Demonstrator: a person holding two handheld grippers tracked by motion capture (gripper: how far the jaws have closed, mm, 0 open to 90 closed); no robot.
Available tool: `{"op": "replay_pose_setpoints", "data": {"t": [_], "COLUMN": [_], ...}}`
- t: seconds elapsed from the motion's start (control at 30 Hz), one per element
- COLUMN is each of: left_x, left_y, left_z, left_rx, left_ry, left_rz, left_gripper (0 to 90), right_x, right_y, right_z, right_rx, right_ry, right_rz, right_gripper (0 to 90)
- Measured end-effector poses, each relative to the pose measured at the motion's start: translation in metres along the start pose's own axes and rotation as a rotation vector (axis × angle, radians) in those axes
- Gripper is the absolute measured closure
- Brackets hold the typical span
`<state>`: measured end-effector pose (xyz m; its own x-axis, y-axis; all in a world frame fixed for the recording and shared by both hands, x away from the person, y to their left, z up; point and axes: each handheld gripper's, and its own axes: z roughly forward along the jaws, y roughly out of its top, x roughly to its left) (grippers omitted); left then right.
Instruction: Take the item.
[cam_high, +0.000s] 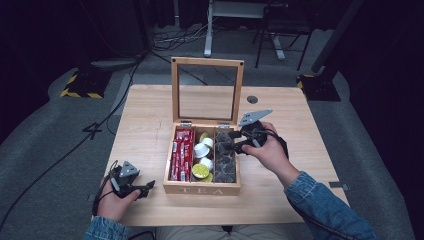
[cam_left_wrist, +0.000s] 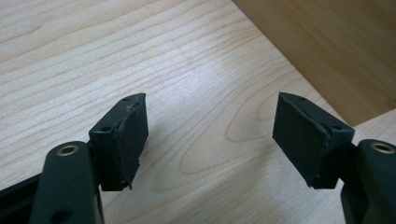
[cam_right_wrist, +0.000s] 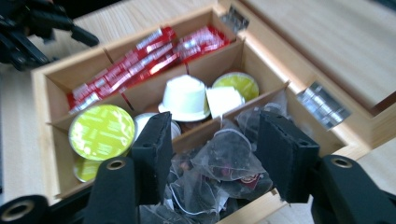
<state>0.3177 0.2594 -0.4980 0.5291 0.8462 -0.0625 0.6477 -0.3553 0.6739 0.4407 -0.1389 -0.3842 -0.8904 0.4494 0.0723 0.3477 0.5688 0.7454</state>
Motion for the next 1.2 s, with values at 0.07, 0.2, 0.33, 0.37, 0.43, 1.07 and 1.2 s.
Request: {"op": "replay_pose_setpoints", "data": {"t": [0.07,0.2,0.33,0.37,0.43,1.07,1.2], "left_x": [0.001,0.002,0.001,0.001,0.0,0.0,0.0], "left_y": [-0.001,-0.002,-0.003,-0.003,-0.003,-0.003,-0.003], "left_z": [0.001,0.003,0.005,0.005,0.005,0.006,0.006], "left_rx": [-0.008,-0.027,-0.041,-0.037,-0.034,-0.034,-0.035], "left_ry": [0.007,0.008,0.014,0.016,0.019,0.02,0.02], "left_rz": [0.01,0.014,0.023,0.026,0.032,0.033,0.033], "left_gripper": [26.4,25.3,23.5,23.4,23.1,22.4,22.4], "right_x": [0.0,0.001,0.001,0.001,0.001,-0.008,-0.007], "right_y": [-0.002,-0.003,-0.004,-0.004,-0.005,-0.01,-0.008], "right_z": [0.007,0.023,0.037,0.039,0.045,0.059,0.056], "right_rx": [0.021,0.057,0.095,0.106,0.138,0.212,0.205], "right_ry": [-0.004,-0.005,-0.01,-0.015,-0.031,-0.097,-0.098], "right_rz": [0.001,-0.013,-0.016,-0.016,-0.033,-0.026,-0.052], "right_gripper": [45.9,48.8,53.0,53.6,55.2,69.0,77.5]}}
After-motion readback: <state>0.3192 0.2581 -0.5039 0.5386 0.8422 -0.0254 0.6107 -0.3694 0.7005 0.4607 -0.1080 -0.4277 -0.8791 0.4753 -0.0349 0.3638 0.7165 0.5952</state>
